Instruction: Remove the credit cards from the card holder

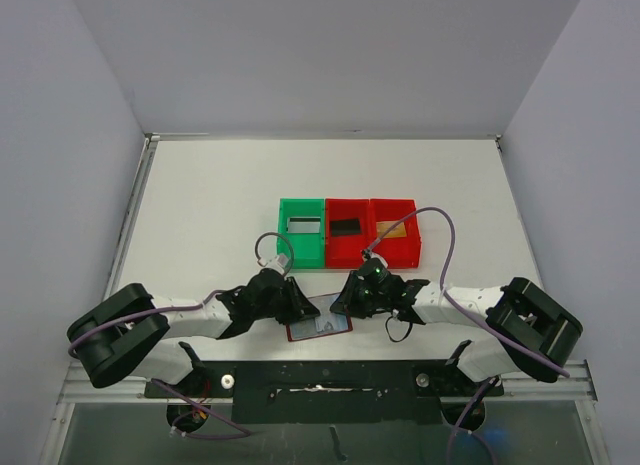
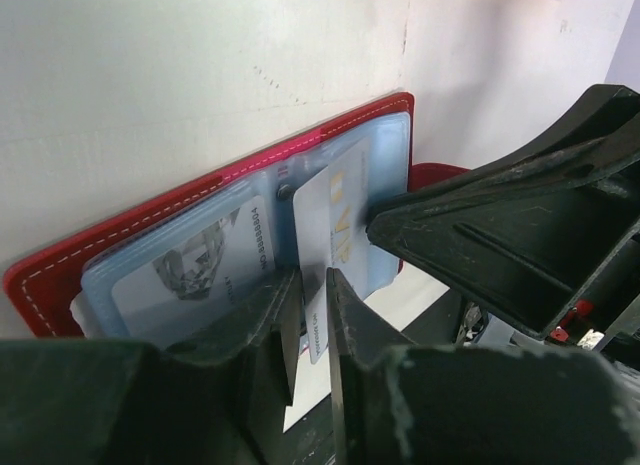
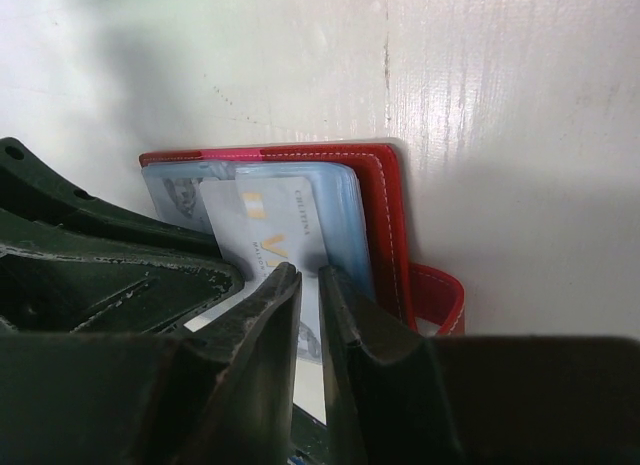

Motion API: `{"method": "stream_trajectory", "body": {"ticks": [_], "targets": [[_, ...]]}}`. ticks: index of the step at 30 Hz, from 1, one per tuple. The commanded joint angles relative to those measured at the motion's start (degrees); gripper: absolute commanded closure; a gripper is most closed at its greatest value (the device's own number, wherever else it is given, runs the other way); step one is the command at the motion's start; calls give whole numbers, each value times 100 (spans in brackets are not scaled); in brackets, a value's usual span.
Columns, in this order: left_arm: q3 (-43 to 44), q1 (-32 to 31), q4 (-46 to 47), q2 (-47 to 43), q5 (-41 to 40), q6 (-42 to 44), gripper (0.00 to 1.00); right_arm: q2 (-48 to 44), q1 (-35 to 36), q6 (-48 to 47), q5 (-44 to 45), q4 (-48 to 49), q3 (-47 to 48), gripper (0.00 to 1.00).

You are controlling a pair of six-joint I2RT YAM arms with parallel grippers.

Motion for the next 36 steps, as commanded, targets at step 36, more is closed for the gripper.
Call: {"method": "stream_trajectory", "body": {"ticks": [36], "targets": [[-47, 93, 153, -456, 199, 81, 89, -81, 23, -800, -351, 2, 455, 76]]}}
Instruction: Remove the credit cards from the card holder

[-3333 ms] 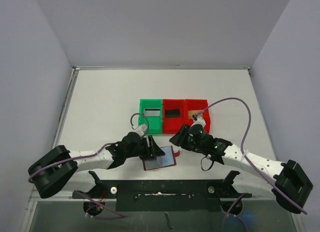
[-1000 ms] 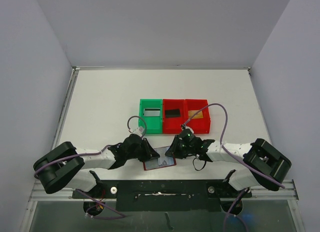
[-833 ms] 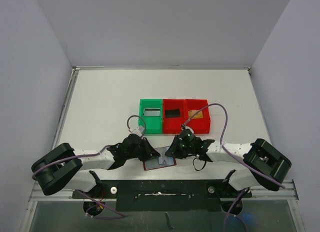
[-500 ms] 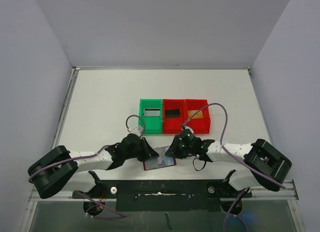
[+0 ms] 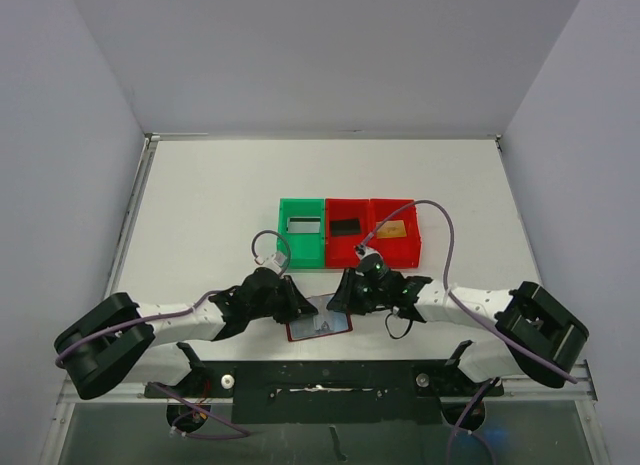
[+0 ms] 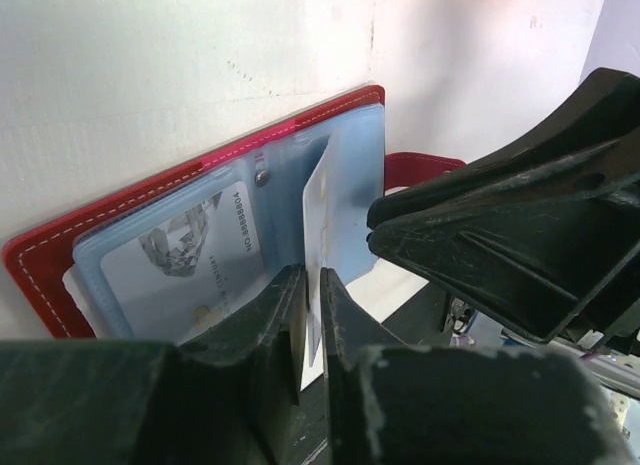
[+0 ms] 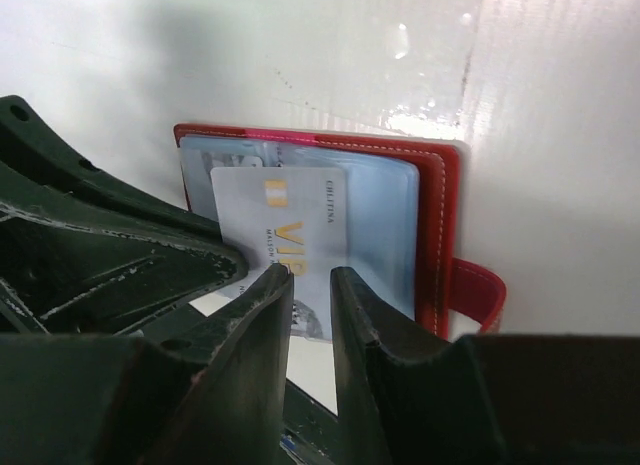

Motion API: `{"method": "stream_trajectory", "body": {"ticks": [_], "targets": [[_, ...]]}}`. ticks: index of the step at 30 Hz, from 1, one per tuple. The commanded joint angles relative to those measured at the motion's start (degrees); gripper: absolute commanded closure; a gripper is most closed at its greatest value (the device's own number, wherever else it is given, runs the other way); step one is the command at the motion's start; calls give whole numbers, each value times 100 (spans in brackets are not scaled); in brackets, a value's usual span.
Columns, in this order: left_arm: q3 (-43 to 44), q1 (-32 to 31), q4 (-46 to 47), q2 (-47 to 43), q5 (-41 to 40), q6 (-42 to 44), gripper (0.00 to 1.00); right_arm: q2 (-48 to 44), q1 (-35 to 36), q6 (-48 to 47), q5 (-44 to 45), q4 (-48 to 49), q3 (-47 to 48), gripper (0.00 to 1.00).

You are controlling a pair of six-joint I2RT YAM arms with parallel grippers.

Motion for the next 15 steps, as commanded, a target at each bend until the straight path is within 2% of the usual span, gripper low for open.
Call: {"method": "stream_trajectory", "body": {"ticks": [1, 7, 10, 13, 15], "targets": [[41, 18, 413, 69, 147, 20, 87, 314, 11, -68, -164, 212, 280, 76], [72, 17, 646, 190, 279, -13, 83, 626, 31, 115, 8, -144, 233, 78], [100, 18, 629, 207, 291, -24, 89, 572, 29, 157, 83, -194, 176, 78], [137, 17, 368, 123, 184, -28, 99, 470, 27, 160, 178, -251, 166, 78], [174, 16, 140, 22, 68, 6, 100, 377, 18, 147, 221, -228, 148, 78]]}}
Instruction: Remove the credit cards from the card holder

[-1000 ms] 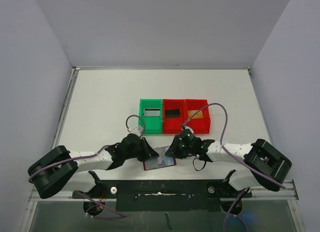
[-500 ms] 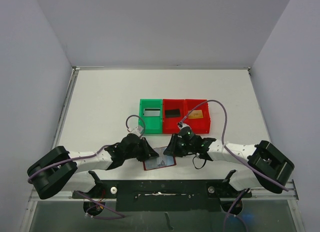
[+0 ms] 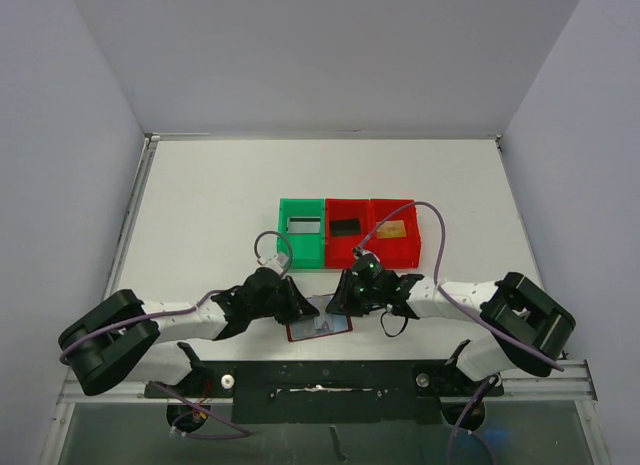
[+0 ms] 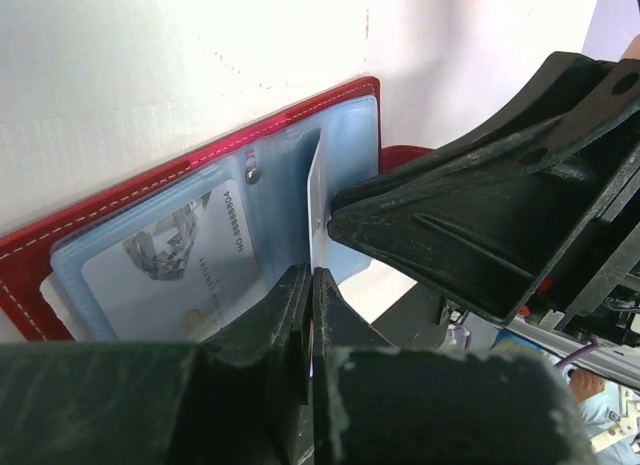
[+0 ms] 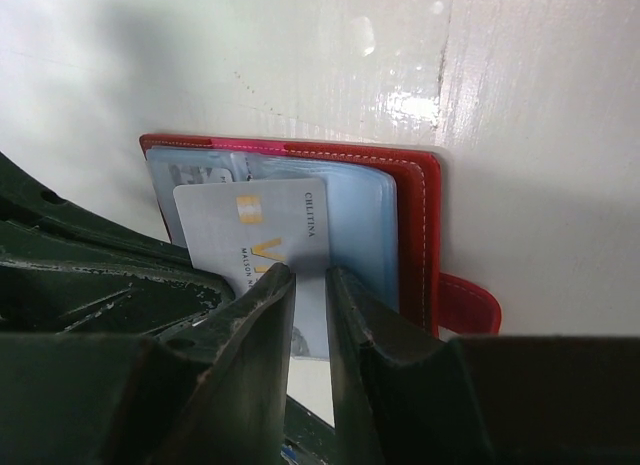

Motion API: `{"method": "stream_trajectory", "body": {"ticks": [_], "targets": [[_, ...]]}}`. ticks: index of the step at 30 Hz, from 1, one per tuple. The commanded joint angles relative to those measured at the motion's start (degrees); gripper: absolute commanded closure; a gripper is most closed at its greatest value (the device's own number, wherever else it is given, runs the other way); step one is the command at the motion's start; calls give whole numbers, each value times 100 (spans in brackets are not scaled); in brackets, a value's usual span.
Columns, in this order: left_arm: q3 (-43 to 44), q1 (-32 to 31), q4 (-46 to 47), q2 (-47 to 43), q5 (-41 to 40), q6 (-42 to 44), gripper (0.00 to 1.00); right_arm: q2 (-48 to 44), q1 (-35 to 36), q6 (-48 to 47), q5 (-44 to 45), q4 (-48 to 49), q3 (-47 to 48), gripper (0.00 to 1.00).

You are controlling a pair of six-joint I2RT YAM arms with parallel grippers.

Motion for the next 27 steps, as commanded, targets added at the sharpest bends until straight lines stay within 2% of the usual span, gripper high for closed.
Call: {"method": "stream_trajectory", "body": {"ticks": [1, 9, 21, 27], "targets": [[185, 16, -212, -238, -134, 72, 100, -203, 13, -50, 312, -225, -37, 78], [268, 18, -949, -691, -359, 293, 100, -473, 31, -344, 163, 26, 110, 74], [321, 38, -1202, -946, -385, 373, 100, -474, 164, -470, -13, 288, 305, 71], [281, 39, -1087, -1146, -386, 396, 100, -689, 194, -520, 268, 346, 217, 63]]}}
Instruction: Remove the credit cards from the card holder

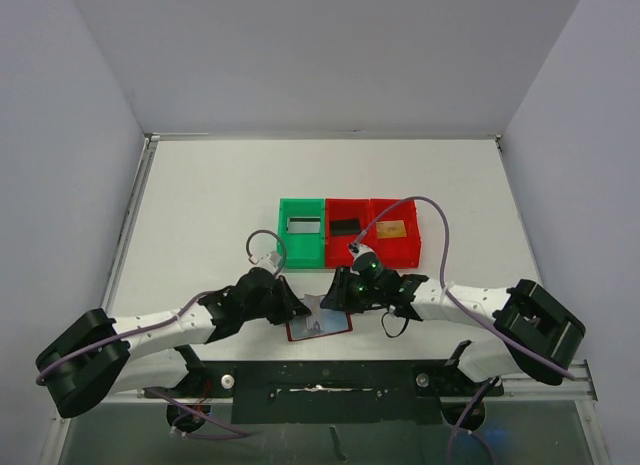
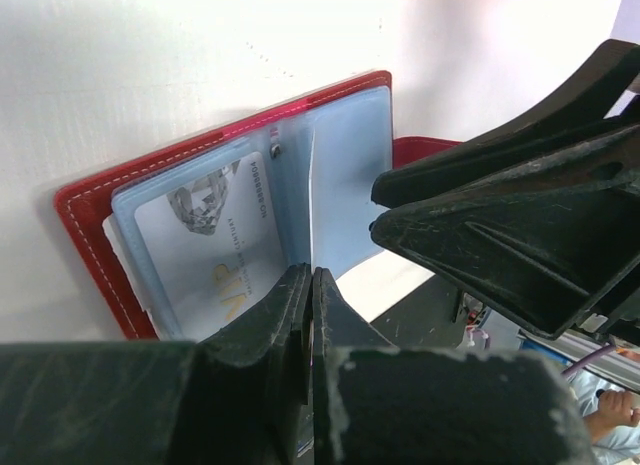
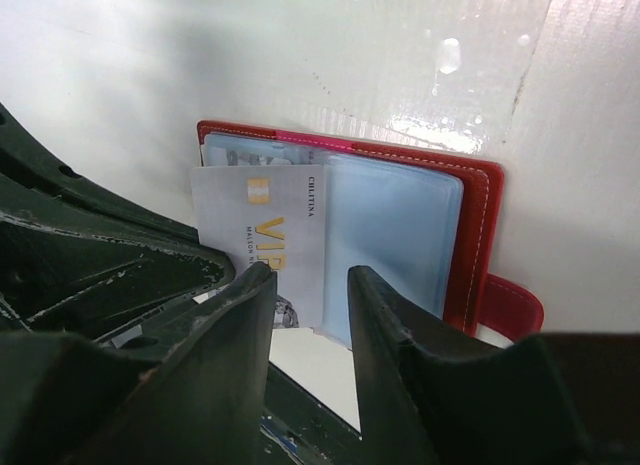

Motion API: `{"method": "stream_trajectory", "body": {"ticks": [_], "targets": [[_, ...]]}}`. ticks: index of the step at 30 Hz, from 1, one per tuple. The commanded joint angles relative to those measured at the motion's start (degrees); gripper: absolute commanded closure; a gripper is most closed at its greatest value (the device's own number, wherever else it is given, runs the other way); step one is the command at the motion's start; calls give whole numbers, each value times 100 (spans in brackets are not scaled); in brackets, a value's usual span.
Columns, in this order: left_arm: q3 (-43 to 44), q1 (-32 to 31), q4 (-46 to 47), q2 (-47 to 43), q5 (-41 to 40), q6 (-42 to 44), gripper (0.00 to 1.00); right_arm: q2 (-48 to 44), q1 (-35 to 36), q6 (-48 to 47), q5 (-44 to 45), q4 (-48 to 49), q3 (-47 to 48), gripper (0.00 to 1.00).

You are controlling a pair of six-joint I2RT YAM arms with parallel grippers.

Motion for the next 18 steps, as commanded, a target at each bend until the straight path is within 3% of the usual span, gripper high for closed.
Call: {"method": "stream_trajectory", "body": {"ticks": [1, 12, 18], "targets": [[207, 44, 141, -277, -59, 188, 100, -395, 46, -119, 290, 297, 121, 62], [347, 75, -139, -721, -72, 287, 100, -1394, 26, -190, 971, 277, -156, 46], [452, 89, -566, -1003, -284, 424, 100, -1863, 14, -444, 1240, 734, -564, 40]]}}
